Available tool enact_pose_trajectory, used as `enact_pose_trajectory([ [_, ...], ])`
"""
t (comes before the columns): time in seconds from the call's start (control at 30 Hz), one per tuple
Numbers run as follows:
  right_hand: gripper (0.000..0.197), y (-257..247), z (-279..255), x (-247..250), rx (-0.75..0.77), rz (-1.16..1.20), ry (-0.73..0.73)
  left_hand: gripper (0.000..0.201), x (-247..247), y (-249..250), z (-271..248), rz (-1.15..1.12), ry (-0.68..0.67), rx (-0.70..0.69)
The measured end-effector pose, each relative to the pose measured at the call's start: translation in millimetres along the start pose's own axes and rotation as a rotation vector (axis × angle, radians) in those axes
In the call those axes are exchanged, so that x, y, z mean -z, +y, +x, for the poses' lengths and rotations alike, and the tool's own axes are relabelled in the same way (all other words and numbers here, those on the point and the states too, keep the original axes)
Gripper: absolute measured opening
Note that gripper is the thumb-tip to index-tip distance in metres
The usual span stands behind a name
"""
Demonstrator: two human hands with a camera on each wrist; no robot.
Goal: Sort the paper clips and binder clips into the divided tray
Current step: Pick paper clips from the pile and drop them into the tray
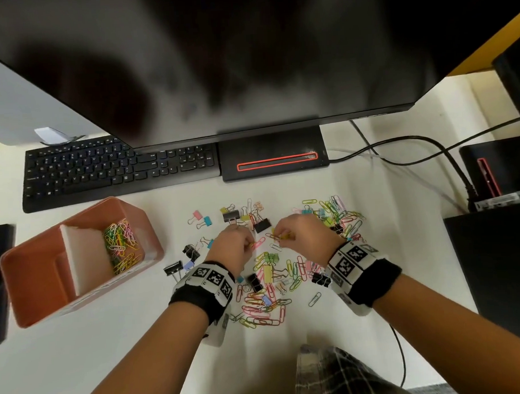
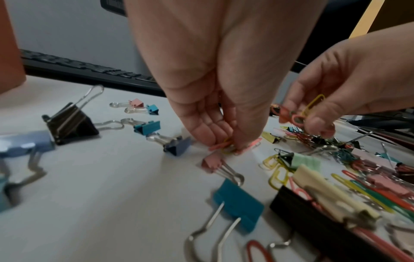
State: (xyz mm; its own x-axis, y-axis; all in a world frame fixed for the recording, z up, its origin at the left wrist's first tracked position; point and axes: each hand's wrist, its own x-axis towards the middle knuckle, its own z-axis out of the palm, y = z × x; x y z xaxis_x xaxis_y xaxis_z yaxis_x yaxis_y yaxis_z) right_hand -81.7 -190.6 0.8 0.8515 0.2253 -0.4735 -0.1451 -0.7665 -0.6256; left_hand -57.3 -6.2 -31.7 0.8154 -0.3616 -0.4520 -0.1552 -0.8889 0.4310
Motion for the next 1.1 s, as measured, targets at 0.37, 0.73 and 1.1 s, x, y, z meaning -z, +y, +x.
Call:
enact_pose_trajectory([
  [0.37, 0.024, -3, 15, -33, -0.051, -0.224, -0.025, 0.014, 5, -5, -2, -0.055, -0.007, 0.006],
  [0.73, 0.023, 0, 11, -20, -0.101, -0.317, -0.052, 0.031, 10, 0, -7, -0.098, 0.019, -0.021],
  [1.1, 0.026, -4, 5, -17, -0.081, -0.331, -0.067, 0.015, 4, -1, 7, 0.149, -0.063, -0.038],
])
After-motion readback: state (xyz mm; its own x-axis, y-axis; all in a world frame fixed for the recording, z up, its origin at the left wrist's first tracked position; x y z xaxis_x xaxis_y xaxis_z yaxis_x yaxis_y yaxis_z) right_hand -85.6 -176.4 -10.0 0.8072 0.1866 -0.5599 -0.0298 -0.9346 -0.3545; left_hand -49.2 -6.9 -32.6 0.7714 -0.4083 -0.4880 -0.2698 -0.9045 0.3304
